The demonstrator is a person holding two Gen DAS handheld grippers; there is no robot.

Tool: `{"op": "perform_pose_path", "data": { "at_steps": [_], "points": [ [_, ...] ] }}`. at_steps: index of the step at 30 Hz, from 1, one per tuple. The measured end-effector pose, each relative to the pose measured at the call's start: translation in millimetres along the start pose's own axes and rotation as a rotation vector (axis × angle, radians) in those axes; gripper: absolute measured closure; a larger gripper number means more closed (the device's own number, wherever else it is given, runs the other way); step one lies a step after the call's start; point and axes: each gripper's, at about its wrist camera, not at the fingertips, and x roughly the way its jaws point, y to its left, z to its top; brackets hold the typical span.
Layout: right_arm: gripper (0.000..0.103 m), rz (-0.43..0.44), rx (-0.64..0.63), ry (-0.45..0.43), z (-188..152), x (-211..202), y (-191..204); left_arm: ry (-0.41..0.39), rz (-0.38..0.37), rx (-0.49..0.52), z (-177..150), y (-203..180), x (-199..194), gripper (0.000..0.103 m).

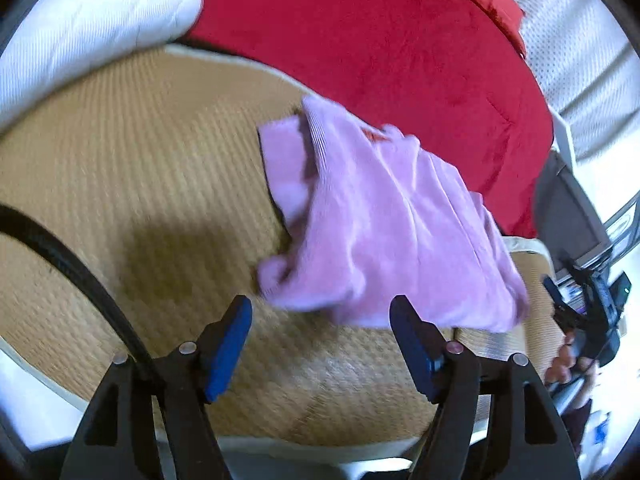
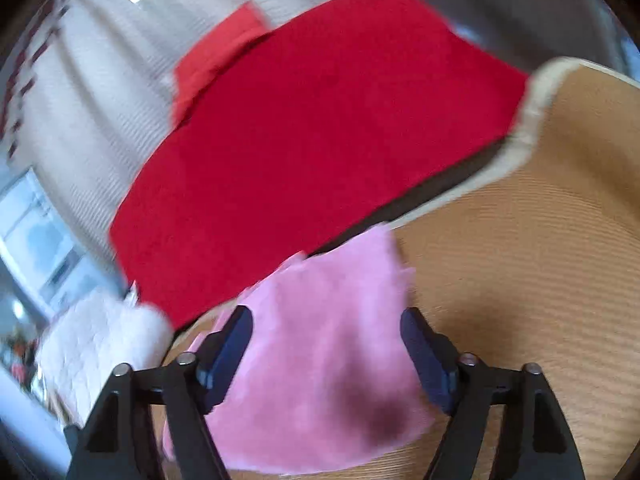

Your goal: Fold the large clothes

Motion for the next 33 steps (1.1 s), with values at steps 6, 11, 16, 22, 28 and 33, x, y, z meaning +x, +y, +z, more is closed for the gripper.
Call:
{"op": "perform_pose_path", "data": {
  "at_steps": [6, 11, 16, 22, 28, 33],
  "points": [
    [0.066, 0.001, -0.148, 0.207, -31, 65, 58, -0.017, -0.03, 0.023, 2, -14, 28, 0.031],
    [0.066, -0.018, -0.075, 0.453, -60, 124, 45, 0.004, -0.095, -0.112, 17, 1, 57, 0.032],
    [0.065, 0.039, -0.015, 0.502, -59, 124, 31, -0.02, -0.117, -0.152, 29, 8, 56, 0.055],
    [0.065, 0.079, -0.033, 0.507, -66, 116, 26, 0.018, -0.113, -0.184, 40, 24, 60, 0.055],
    [0.032, 0.23, 0.141, 0.391, -30, 59, -11, 0.006, 0.011, -0.07, 41, 9, 42, 0.042],
    [0.02, 0.259, 0.292, 0.193, -4, 13, -69, -0.117, 0.153, 0.055, 47, -4, 16, 0.035]
  ]
}}
